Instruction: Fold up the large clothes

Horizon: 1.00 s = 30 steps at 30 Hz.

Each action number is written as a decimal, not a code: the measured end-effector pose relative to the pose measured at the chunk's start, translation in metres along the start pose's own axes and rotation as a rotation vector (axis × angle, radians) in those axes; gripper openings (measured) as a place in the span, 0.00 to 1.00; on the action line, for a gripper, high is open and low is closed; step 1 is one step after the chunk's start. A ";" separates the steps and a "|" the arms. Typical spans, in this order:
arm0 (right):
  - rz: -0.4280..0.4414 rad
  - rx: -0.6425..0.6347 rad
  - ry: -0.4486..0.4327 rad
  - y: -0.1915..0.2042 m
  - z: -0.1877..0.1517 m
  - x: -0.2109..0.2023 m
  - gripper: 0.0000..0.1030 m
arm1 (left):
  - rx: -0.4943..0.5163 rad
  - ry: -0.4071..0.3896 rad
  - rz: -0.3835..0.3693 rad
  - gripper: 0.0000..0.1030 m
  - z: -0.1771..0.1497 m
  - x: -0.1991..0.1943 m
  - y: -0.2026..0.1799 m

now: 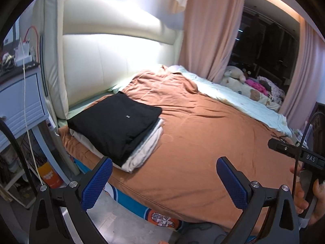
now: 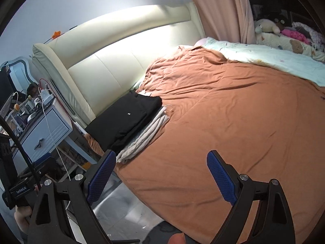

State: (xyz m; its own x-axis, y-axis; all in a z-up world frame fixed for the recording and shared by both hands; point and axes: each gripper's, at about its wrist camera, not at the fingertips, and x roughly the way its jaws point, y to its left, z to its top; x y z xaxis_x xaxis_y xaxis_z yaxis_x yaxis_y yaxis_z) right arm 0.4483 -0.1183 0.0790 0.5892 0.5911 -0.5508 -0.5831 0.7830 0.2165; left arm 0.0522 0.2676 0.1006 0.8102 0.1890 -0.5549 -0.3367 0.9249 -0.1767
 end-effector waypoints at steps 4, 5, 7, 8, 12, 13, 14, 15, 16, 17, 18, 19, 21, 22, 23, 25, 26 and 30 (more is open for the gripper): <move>-0.046 -0.004 -0.038 -0.003 -0.020 -0.034 0.88 | 0.026 -0.011 -0.034 1.00 -0.012 -0.018 -0.020; -0.046 0.000 -0.050 -0.005 -0.027 -0.044 0.88 | 0.035 -0.014 -0.043 1.00 -0.016 -0.023 -0.025; -0.075 -0.003 -0.076 -0.006 -0.038 -0.063 0.88 | 0.055 -0.024 -0.063 0.99 -0.023 -0.032 -0.035; -0.087 -0.006 -0.087 -0.006 -0.044 -0.069 0.88 | 0.061 -0.028 -0.069 0.99 -0.026 -0.036 -0.039; -0.130 -0.023 -0.127 -0.004 -0.070 -0.096 0.88 | 0.089 -0.040 -0.102 0.99 -0.041 -0.051 -0.056; -0.149 -0.034 -0.139 -0.001 -0.077 -0.102 0.88 | 0.093 -0.043 -0.111 1.00 -0.045 -0.054 -0.060; -0.163 -0.041 -0.146 0.001 -0.083 -0.106 0.88 | 0.096 -0.045 -0.118 1.00 -0.048 -0.057 -0.061; -0.167 -0.048 -0.150 0.004 -0.090 -0.112 0.88 | 0.100 -0.050 -0.125 1.00 -0.053 -0.060 -0.065; -0.155 -0.054 -0.155 0.008 -0.095 -0.113 0.88 | 0.104 -0.056 -0.127 1.00 -0.057 -0.064 -0.069; -0.143 -0.062 -0.161 0.011 -0.101 -0.117 0.88 | 0.108 -0.065 -0.133 1.00 -0.061 -0.067 -0.071; -0.136 -0.077 -0.170 0.015 -0.108 -0.122 0.88 | 0.108 -0.070 -0.140 1.00 -0.064 -0.069 -0.073; -0.137 -0.091 -0.180 0.018 -0.116 -0.127 0.88 | 0.104 -0.077 -0.153 1.00 -0.068 -0.072 -0.075; -0.153 -0.129 -0.193 0.027 -0.130 -0.136 0.88 | 0.098 -0.085 -0.174 1.00 -0.074 -0.077 -0.079; -0.160 -0.142 -0.195 0.025 -0.135 -0.139 0.88 | 0.096 -0.092 -0.181 1.00 -0.078 -0.080 -0.080; -0.179 -0.159 -0.198 0.028 -0.142 -0.142 0.88 | 0.096 -0.096 -0.184 1.00 -0.080 -0.082 -0.080; -0.209 -0.172 -0.207 0.030 -0.154 -0.147 0.88 | 0.097 -0.099 -0.195 0.99 -0.087 -0.086 -0.083; -0.215 -0.170 -0.208 0.031 -0.160 -0.150 0.88 | 0.093 -0.098 -0.202 0.99 -0.091 -0.088 -0.083; -0.228 -0.168 -0.218 0.034 -0.177 -0.155 0.88 | 0.078 -0.086 -0.214 1.00 -0.108 -0.092 -0.082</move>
State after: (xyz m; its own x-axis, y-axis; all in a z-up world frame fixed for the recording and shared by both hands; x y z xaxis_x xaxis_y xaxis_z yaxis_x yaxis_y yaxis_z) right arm 0.2380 -0.2175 0.0296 0.8096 0.4466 -0.3808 -0.4962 0.8674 -0.0377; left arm -0.0463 0.1393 0.0783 0.8983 0.0100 -0.4392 -0.1174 0.9689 -0.2181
